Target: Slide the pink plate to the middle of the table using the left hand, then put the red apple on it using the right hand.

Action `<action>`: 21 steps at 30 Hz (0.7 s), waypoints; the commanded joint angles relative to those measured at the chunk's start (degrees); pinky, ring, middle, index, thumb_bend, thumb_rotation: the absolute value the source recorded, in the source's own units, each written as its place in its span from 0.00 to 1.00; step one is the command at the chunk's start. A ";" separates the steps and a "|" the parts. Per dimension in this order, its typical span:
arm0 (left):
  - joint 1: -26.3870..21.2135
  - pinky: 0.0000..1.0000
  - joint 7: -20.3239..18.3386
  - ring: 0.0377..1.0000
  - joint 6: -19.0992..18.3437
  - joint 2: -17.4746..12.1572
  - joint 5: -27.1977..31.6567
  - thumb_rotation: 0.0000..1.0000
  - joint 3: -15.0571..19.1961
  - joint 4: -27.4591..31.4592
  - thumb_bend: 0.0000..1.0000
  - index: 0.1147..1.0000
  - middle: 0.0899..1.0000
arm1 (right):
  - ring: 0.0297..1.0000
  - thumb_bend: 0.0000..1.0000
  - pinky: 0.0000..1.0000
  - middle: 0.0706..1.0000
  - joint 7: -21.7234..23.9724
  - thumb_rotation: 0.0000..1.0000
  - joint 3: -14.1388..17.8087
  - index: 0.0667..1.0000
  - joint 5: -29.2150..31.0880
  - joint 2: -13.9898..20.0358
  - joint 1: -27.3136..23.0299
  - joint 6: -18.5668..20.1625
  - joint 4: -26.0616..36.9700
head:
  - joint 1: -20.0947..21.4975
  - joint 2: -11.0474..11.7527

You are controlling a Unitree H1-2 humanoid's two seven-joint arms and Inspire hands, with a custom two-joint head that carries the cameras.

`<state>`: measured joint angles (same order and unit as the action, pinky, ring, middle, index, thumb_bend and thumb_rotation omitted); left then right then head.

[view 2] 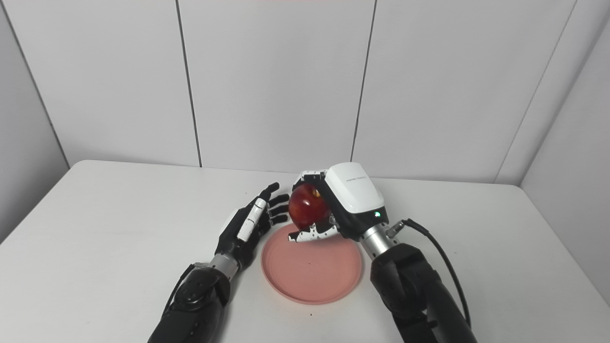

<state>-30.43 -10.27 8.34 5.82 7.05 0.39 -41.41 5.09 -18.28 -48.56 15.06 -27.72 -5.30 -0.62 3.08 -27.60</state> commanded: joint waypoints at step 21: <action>2.84 0.79 0.61 0.79 -3.99 -1.85 -0.64 0.81 -0.65 -1.38 0.76 0.86 0.81 | 0.32 0.49 0.26 0.39 -2.79 0.18 -0.93 0.45 -0.76 0.07 -1.70 -0.93 -3.77 | 0.41 -0.49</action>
<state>-30.12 -10.18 8.21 4.76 6.88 -0.21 -40.79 3.63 -19.57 -49.43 14.84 -26.72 -5.59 -5.42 3.52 -28.04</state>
